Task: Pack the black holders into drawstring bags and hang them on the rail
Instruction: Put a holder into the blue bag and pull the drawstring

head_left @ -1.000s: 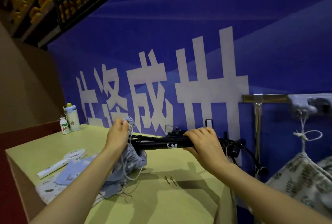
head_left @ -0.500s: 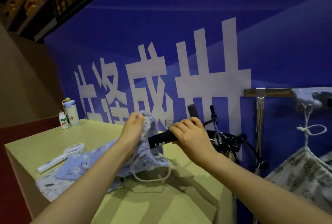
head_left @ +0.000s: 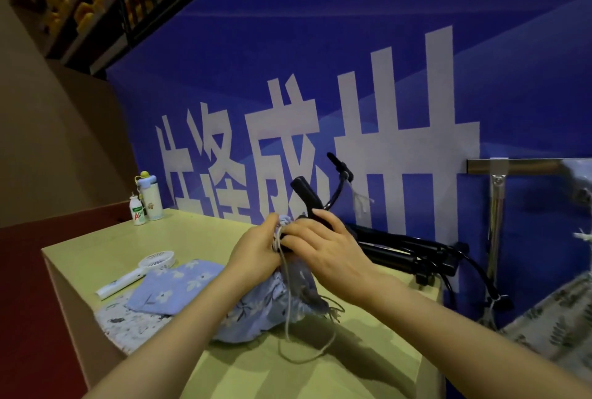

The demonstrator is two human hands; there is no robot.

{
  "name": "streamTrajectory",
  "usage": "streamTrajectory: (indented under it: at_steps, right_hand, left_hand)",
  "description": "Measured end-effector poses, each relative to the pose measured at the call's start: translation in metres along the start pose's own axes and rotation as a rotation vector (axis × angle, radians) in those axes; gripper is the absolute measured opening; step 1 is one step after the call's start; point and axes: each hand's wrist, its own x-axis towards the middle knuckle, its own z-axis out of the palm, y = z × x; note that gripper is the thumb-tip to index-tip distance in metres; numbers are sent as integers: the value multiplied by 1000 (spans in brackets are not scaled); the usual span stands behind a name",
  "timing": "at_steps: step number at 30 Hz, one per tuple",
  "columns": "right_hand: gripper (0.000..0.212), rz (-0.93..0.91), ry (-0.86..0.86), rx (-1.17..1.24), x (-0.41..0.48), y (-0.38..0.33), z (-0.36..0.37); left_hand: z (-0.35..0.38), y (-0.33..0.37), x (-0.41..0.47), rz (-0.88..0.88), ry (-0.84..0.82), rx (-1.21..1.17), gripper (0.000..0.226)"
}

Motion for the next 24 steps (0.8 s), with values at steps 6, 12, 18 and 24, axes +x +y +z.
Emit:
streamTrajectory:
  at_steps: [6,12,18,24]
  right_hand:
    - [42,793,-415,433,-15,-19,19]
    - [26,1361,-540,1257,15,-7,9]
    - [22,1614,411,2012,68,18,-17]
    - [20,1566,-62,1432,65,24,-14]
  left_hand:
    - [-19,-3,2,-100,167,-78,51]
    - [-32,-9,1,-138,241,-127,45]
    - [-32,-10,2,-90,210,-124,45]
    - [-30,-11,2,-96,216,-94,46]
